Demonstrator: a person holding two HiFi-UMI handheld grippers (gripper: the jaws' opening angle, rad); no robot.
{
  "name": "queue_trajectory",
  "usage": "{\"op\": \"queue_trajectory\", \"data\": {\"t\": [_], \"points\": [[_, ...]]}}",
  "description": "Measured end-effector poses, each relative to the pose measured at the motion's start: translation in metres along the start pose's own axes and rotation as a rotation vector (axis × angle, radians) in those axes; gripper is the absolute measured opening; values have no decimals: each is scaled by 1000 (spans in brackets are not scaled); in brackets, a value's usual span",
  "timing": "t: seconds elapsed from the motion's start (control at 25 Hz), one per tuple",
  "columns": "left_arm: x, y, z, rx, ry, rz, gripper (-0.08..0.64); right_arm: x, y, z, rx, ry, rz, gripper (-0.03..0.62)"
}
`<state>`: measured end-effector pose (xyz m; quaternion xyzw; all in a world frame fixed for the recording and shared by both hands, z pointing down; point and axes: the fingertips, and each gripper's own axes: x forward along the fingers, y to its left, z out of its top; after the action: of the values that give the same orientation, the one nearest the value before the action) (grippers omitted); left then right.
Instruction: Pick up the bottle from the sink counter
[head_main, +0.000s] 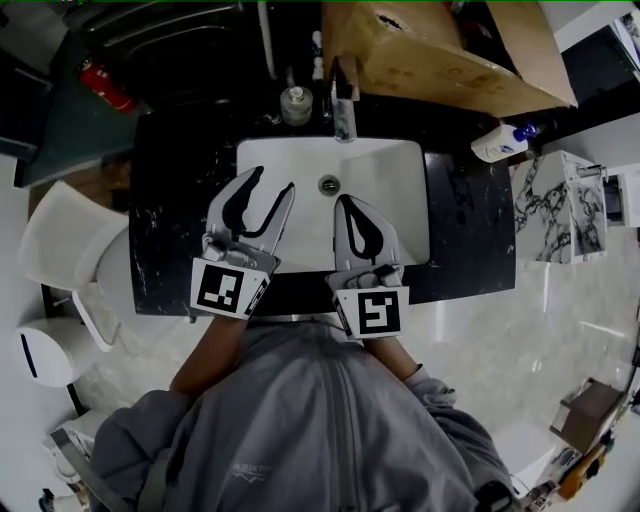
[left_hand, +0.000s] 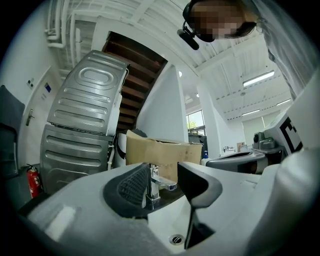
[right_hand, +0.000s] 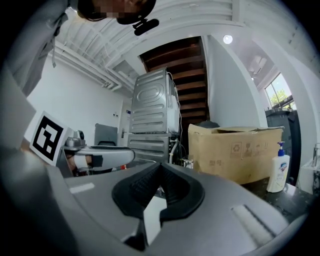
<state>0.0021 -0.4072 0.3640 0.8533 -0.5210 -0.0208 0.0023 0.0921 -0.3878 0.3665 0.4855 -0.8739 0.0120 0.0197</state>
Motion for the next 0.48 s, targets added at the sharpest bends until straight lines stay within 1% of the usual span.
{"op": "queue_trajectory", "data": {"t": [0.24,0.32,0.48], "points": [[34,22,-21,13,24,-17,217,19,-11,-14,3,22,-42,0],[47,30,-34,6,37,-16,230,25,-16,-17,-9,25,-59,0],[67,43,-57,-12,61,-14,233,38,-20,-25,-27,35,-71,0]]}}
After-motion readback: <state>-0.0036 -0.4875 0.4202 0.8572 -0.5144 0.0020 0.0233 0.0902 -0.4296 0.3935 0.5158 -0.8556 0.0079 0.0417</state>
